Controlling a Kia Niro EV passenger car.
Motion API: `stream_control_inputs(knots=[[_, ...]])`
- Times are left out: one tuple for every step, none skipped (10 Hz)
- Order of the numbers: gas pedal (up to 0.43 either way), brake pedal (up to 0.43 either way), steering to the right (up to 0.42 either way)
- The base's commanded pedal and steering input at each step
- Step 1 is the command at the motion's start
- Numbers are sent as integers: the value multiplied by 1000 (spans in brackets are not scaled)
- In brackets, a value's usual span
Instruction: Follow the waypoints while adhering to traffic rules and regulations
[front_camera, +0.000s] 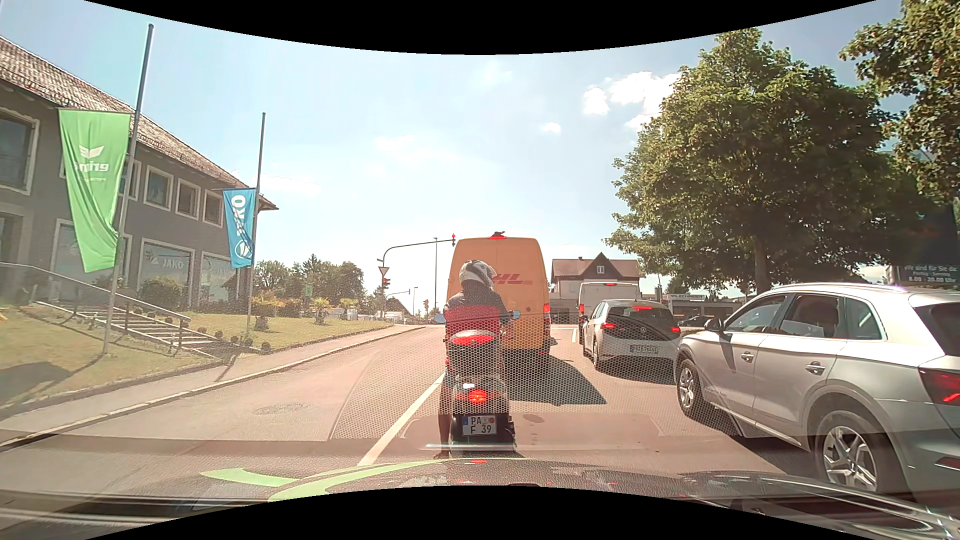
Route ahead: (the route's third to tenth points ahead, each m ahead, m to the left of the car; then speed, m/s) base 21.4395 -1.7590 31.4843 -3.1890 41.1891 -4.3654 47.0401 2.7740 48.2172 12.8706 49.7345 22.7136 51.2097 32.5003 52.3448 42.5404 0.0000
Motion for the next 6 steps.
stream_control_inputs(knots=[[0, 250, 24], [0, 250, 24], [0, 250, 24], [0, 250, 24], [0, 244, 24], [0, 244, 24]])
